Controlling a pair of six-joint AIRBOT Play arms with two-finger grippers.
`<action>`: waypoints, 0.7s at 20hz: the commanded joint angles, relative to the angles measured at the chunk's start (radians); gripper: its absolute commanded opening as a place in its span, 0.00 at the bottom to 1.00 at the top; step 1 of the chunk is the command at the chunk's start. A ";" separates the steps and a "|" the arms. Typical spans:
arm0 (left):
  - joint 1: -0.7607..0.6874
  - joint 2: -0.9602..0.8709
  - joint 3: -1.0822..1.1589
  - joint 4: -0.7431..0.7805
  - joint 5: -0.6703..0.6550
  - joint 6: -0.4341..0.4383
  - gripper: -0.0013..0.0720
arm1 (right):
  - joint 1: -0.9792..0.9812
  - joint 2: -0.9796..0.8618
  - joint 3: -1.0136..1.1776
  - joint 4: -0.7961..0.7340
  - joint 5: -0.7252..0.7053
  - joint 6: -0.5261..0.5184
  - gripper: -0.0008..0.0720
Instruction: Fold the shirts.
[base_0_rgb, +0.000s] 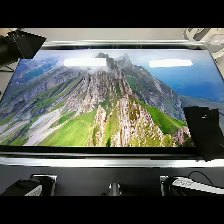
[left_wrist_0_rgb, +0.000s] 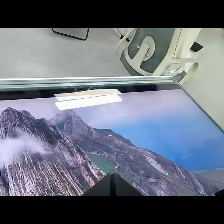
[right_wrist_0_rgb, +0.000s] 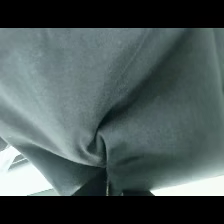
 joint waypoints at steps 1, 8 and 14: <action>-0.001 0.000 0.000 0.000 0.000 0.000 0.05 | 0.000 0.005 -0.037 -0.034 -0.006 0.011 0.04; -0.001 -0.006 0.003 0.011 0.004 -0.001 0.05 | 0.009 0.020 0.401 -0.058 0.040 0.007 0.98; -0.012 -0.240 0.223 0.713 -0.280 -0.272 0.05 | 0.420 0.021 0.911 0.014 -0.214 -0.090 0.93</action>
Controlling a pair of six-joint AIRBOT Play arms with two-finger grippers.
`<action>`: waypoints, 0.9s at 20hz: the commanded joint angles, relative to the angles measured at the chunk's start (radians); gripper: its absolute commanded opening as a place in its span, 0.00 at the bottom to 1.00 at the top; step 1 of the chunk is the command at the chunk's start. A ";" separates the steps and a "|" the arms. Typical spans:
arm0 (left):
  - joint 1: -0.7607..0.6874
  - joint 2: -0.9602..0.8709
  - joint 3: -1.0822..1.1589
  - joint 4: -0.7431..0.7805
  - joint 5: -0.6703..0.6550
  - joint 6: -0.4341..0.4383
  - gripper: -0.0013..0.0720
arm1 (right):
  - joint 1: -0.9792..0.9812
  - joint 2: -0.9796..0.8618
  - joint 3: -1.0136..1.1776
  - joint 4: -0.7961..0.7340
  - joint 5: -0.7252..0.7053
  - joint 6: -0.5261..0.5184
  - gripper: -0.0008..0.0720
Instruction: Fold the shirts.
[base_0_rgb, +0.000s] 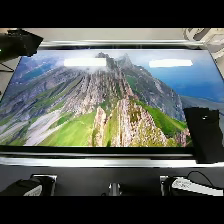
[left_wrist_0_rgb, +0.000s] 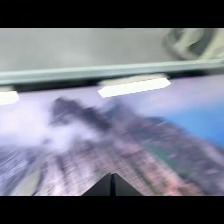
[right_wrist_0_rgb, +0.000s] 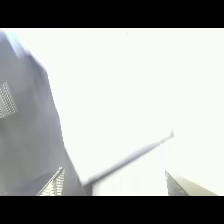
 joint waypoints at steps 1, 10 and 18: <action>0.006 -0.158 0.092 0.422 -0.252 -0.169 0.05 | 0.291 0.000 0.158 0.074 -0.068 -0.022 0.93; 0.004 -0.125 -0.317 0.320 -0.377 -0.207 0.89 | 0.700 -0.095 -0.212 0.147 0.295 -0.001 0.89; 0.012 -0.122 -0.341 0.329 -0.395 -0.196 0.89 | 0.700 -0.095 -0.232 0.089 0.320 0.000 0.89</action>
